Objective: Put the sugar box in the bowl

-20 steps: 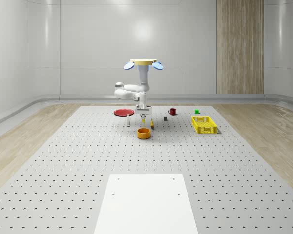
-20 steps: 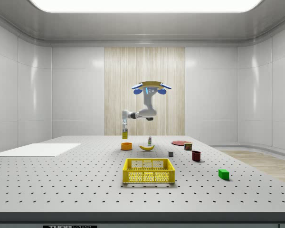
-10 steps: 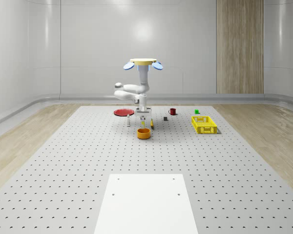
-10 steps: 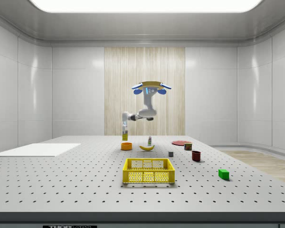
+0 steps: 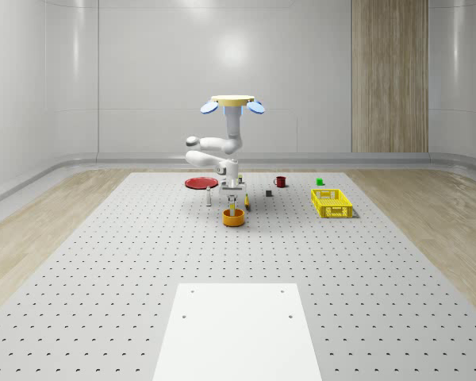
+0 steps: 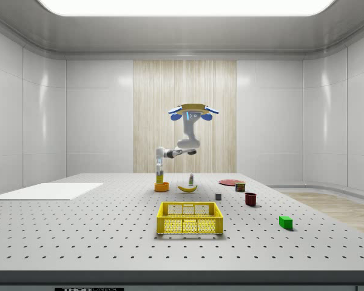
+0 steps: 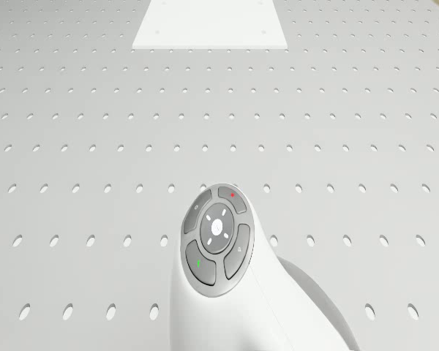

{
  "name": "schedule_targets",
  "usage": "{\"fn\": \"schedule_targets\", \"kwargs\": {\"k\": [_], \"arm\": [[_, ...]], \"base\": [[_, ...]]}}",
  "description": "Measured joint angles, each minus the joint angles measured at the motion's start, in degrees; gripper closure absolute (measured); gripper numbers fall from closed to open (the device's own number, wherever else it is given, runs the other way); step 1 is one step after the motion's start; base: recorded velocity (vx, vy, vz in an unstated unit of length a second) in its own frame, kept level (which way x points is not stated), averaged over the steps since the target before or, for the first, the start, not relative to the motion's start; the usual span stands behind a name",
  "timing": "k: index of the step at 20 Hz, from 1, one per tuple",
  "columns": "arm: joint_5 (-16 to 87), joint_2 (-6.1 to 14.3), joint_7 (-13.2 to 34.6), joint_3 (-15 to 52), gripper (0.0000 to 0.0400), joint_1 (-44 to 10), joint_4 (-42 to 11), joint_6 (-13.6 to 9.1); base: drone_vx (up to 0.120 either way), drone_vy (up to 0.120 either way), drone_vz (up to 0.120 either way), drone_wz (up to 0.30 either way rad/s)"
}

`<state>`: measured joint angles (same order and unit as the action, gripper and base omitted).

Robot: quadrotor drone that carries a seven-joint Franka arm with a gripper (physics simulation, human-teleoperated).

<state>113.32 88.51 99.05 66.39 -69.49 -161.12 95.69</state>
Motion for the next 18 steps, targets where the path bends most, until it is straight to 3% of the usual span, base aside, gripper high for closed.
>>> {"fn": "schedule_targets", "kwargs": {"k": [6, 9, 11, 14, 18], "arm": [[3.9, -0.6, 0.0, -4.1, 0.0233, -1.0, 1.8, 1.4], [4.7, -0.9, -0.7, -5.1, 0.0121, -1.1, 2.2, 1.8], [4.8, -1.1, -1.2, -5.2, 0.0072, -1.0, 2.3, 1.7], [3.8, -1.3, -1.7, -4.1, 0.0034, -0.6, 1.7, 1.0], [1.4, -1.4, -2.2, -1.5, 0.0012, 0.3, 0.5, -0.4]], "base": [[0.0, 0.0, 0.0, 0.0], [0.0, 0.0, 0.0, 0.0], [0.0, 0.0, 0.0, 0.0], [0.0, 0.0, 0.0, 0.0], [0.0, 0.0, 0.0, 0.0]]}}
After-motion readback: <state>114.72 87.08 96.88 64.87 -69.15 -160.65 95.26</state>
